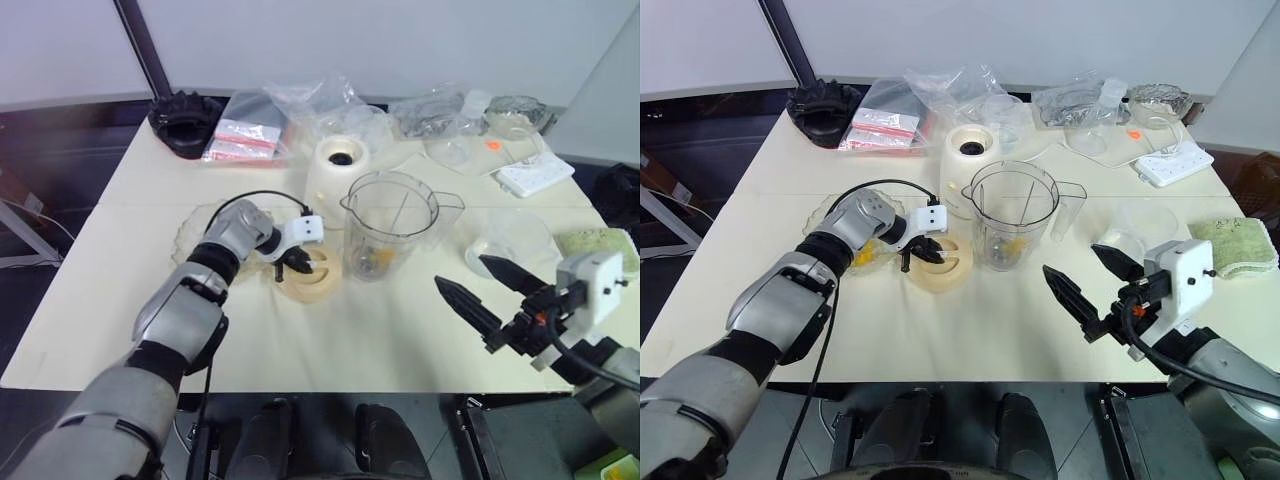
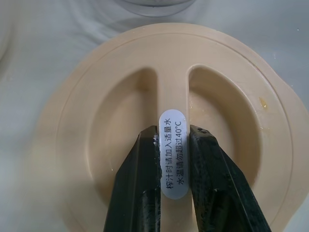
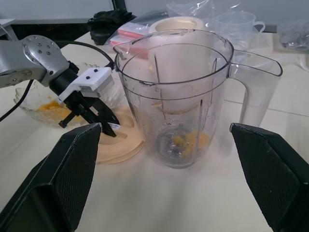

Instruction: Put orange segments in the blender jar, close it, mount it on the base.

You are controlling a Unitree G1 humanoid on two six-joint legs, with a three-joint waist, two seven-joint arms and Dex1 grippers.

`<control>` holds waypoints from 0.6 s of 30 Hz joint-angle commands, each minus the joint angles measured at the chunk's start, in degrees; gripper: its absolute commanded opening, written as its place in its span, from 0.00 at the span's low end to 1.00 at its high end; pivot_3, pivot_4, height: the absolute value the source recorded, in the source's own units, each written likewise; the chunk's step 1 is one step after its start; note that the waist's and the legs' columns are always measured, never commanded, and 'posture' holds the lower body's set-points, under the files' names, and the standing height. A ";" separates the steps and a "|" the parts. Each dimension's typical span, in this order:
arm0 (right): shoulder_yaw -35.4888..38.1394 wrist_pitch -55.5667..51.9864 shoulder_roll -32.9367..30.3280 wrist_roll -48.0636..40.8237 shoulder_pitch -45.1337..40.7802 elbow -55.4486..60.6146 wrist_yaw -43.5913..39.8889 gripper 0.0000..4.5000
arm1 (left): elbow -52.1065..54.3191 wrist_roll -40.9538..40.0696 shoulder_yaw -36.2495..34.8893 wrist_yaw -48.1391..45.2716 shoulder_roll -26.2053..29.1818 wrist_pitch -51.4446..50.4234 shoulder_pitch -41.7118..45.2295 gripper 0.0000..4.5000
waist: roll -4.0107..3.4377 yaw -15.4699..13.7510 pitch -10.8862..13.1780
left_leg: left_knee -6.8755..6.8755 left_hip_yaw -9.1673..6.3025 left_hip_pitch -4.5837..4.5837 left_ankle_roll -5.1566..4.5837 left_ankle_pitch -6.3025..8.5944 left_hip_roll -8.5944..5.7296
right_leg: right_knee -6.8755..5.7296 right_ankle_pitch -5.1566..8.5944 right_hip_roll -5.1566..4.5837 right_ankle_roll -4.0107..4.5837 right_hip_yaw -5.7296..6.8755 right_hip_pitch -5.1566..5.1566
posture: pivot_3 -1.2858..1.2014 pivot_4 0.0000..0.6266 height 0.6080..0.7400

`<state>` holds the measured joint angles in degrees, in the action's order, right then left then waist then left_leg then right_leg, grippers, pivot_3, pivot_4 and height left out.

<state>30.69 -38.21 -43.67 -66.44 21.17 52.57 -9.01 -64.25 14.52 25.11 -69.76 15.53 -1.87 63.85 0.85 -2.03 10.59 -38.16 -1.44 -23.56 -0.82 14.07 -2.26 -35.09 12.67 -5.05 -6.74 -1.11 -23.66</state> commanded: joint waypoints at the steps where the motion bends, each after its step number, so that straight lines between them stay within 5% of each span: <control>1: 0.26 1.19 -0.11 1.06 -0.59 -0.78 -1.47 1.00 | 8.54 -0.66 -0.25 -7.99 4.45 -0.64 -0.89 0.05 | 0.02 0.14 0.02 | 0.02 0.02 -0.01 0.00 0.00 0.00 | 0.00 0.00 -0.01 0.01 -0.01 -0.02 | 0.52 0.24 1.00; 8: -1.04 0.82 -0.27 4.06 -2.15 -3.00 -3.56 1.00 | 48.34 -8.95 -3.75 -22.22 19.22 -15.99 -8.14 0.05 | -0.02 1.43 0.02 | 0.05 0.00 -0.44 0.01 0.00 0.06 | -0.03 -0.02 -0.26 0.10 -0.16 -0.49 | 0.52 0.24 1.00; 18: -5.55 0.36 0.32 7.08 -7.86 -7.46 -5.70 1.00 | 60.68 -22.45 -8.60 -22.74 24.76 -35.79 0.08 0.05 | 0.00 1.31 0.03 | -0.08 0.00 -0.70 0.00 -0.01 0.00 | -0.03 -0.02 -0.05 0.08 0.02 -0.66 | 0.52 0.24 1.00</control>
<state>24.70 -38.38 -43.67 -59.64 13.66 44.78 -14.10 -4.74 -5.72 18.81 -92.29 39.43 -36.41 61.87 0.85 -0.72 10.62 -38.23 -1.42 -24.26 -0.83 14.06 -2.27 -35.12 12.64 -5.09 -6.67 -1.09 -24.32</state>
